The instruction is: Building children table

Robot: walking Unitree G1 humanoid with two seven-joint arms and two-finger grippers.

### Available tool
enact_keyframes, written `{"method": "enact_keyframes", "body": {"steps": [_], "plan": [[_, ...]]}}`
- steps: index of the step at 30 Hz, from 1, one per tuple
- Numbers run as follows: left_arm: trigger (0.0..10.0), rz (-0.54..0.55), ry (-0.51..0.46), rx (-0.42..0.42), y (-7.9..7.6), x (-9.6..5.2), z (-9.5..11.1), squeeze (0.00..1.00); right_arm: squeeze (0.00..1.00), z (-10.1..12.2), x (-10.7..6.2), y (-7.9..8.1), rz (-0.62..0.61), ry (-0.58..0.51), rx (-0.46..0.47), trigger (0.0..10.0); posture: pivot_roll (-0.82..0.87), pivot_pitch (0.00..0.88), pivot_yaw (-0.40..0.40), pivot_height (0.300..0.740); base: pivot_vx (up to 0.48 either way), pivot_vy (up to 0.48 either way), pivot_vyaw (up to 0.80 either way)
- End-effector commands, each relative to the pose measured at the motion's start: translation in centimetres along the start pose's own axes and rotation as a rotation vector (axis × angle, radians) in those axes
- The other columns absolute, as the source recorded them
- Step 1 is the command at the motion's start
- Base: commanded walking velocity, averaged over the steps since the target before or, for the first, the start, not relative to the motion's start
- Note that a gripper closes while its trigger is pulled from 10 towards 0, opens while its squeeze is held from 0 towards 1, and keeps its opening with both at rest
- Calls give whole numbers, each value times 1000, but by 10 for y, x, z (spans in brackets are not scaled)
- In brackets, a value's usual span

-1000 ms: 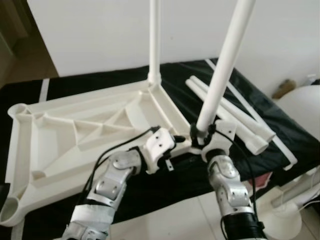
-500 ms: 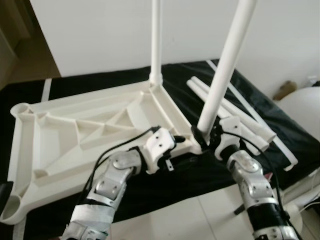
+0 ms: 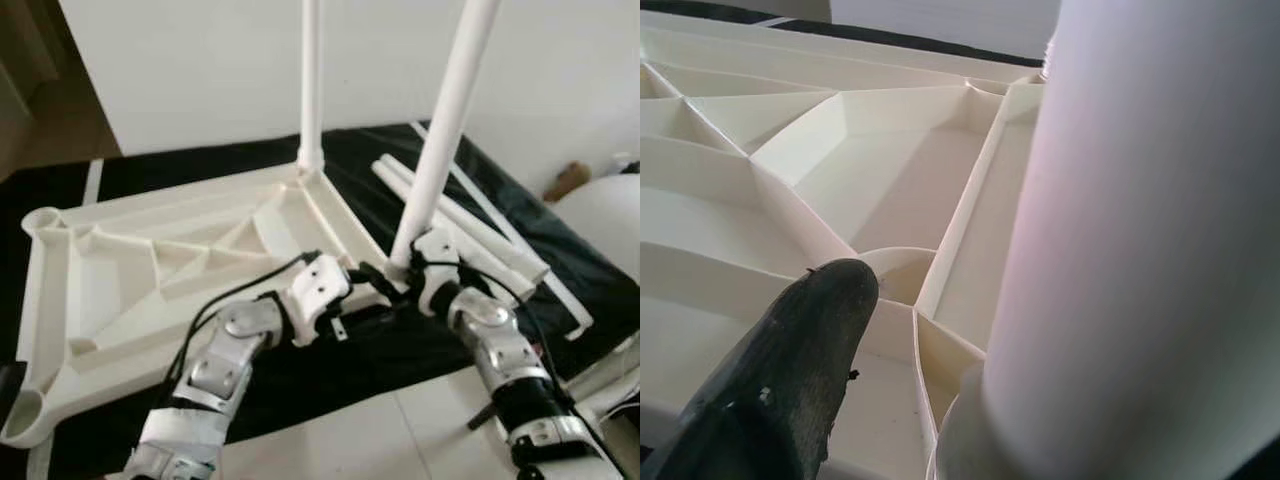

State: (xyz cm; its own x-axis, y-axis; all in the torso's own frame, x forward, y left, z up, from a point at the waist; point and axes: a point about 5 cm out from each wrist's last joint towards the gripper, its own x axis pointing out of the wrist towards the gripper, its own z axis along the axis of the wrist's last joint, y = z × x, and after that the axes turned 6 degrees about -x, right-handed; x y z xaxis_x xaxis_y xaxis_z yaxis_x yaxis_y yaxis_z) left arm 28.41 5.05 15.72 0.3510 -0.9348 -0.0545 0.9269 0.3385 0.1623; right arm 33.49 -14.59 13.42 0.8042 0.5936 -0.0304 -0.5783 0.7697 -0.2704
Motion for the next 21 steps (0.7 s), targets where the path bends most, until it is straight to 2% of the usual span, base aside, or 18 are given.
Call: {"method": "enact_keyframes", "body": {"steps": [1,2,3,4,12,13,14,21], "plan": [[10000,0,8,-1,-1,-1,-1,0,0,0,2,-1,36,1,-28,5490,-56,0,-5,740,0,0,0],[10000,0,8,-1,-1,-1,-1,0,0,0,2,-1,36,1,-28,5490,-56,0,-5,740,0,0,0],[10000,2,10,0,0,-2,-1,0,0,-1,2,-3,36,1,-31,4510,-56,0,-4,740,0,0,0],[10000,5,13,3,1,-2,-1,0,0,-2,2,-4,35,5,-34,0,-55,0,-5,740,0,0,0],[10000,6,19,8,1,-2,-2,0,0,-7,-3,-11,16,20,-28,0,-63,0,0,740,0,0,0],[10000,4,21,8,1,-2,-2,0,0,-9,-4,-11,11,23,-22,9176,-64,0,2,740,0,0,0],[10000,2,22,8,0,-2,-3,0,0,-10,-5,-11,0,26,-13,10000,-64,0,2,740,0,0,0],[10000,-2,23,7,0,-3,-3,0,0,-15,-7,-9,-40,35,21,10000,-64,0,2,740,0,0,0]]}}
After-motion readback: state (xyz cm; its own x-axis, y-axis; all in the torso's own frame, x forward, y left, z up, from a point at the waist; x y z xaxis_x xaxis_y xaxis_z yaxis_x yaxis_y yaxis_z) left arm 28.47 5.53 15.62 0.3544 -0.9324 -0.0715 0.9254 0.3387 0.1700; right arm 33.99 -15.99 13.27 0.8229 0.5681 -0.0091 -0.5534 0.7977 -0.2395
